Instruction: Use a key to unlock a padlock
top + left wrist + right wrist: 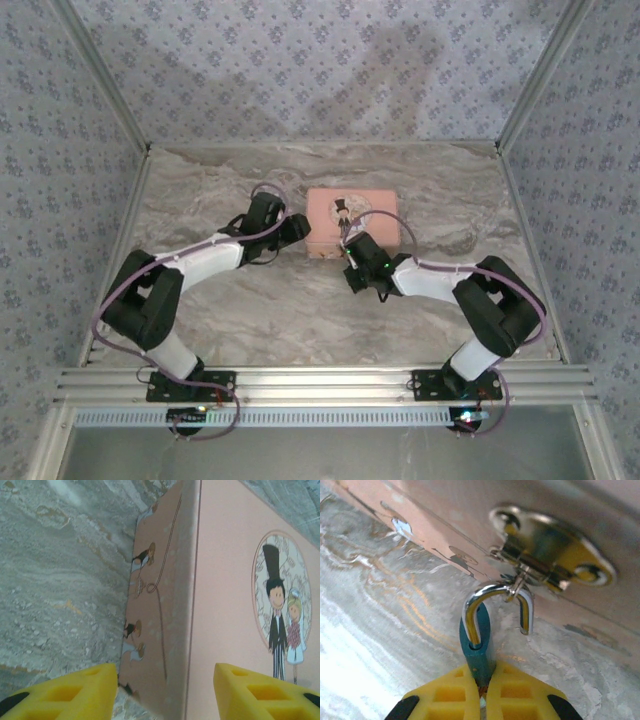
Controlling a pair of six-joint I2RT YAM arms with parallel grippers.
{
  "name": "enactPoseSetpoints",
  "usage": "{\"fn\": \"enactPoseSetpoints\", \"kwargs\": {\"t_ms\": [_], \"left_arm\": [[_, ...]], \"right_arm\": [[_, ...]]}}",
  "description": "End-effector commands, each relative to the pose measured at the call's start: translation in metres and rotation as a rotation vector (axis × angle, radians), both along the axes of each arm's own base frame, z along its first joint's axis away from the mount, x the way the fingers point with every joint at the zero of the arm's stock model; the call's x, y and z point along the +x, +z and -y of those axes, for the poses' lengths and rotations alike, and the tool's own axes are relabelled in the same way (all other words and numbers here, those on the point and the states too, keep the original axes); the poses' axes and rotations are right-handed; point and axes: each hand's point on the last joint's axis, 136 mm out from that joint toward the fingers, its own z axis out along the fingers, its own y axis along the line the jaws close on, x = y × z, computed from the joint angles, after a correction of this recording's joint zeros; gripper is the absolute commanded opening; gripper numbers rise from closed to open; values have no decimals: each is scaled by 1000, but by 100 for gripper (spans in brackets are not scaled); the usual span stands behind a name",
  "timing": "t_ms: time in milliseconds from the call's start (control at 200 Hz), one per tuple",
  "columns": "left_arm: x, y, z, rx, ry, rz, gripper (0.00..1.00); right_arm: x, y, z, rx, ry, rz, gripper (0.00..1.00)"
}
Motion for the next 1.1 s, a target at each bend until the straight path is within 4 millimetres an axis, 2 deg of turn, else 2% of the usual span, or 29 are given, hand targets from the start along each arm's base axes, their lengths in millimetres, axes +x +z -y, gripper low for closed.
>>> {"fn": "enactPoseSetpoints", "kwargs": {"t_ms": [0,210,565,929,1094], "left_arm": [[16,11,1,-3,6,52,53],[18,9,-1,-12,5,49,53],[13,-2,2,-28,-15,20,53],[3,-17,7,-60,-33,-30,48],[0,-20,8,-65,-40,-39,46]], "right_arm": [[-4,13,-12,-65,158,27,0],[0,22,-19,-101,223,89,0],[-2,33,-30,-165,325,90,0],[-16,14,-38,-162,331,-89,0],[-19,16,-40,-156,317,-110,0]]}}
